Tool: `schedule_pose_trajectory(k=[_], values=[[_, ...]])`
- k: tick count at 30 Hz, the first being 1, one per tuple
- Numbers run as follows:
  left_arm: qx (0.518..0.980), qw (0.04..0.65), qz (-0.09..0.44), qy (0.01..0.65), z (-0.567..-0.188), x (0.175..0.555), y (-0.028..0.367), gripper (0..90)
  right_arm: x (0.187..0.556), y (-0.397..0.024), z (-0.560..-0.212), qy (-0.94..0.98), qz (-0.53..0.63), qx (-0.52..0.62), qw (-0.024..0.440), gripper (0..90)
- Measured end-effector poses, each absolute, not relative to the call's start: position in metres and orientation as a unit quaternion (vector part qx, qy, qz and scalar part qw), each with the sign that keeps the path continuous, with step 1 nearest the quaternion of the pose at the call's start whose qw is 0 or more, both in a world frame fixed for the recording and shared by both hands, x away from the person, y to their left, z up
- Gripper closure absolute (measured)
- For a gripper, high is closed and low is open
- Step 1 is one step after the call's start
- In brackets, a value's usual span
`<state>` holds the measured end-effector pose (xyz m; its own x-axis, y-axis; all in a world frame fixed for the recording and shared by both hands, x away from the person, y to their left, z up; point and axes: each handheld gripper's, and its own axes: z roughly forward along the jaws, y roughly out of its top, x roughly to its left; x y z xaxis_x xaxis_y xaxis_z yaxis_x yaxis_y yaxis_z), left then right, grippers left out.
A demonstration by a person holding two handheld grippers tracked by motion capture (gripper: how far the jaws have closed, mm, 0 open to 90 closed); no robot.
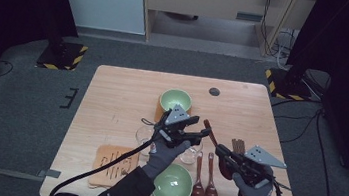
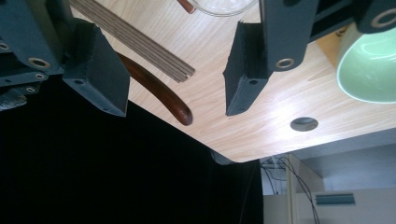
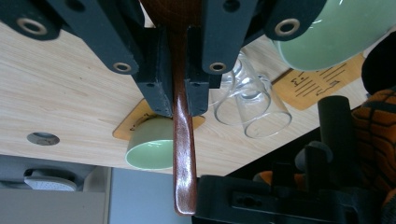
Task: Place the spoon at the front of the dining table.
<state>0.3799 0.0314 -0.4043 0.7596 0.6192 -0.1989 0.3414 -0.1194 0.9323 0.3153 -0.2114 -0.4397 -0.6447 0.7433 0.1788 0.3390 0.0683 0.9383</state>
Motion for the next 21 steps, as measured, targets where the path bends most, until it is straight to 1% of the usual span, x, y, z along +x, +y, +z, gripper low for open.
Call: schedule_pose_trajectory(k=[8,12,21], values=[[0.741,0.583,0.108,0.316,-0.403,0.376,0.024,44.3,0.313,-0.208,-0.437,0.709,0.573,0.372,0.178,81.8],[0.744,0.58,0.11,0.314,-0.404,0.374,0.022,45.2,0.312,-0.206,-0.437,0.709,0.575,0.369,0.177,81.8],[0.748,0.575,0.102,0.314,-0.408,0.373,0.019,51.7,0.312,-0.205,-0.437,0.709,0.577,0.366,0.175,81.8]])
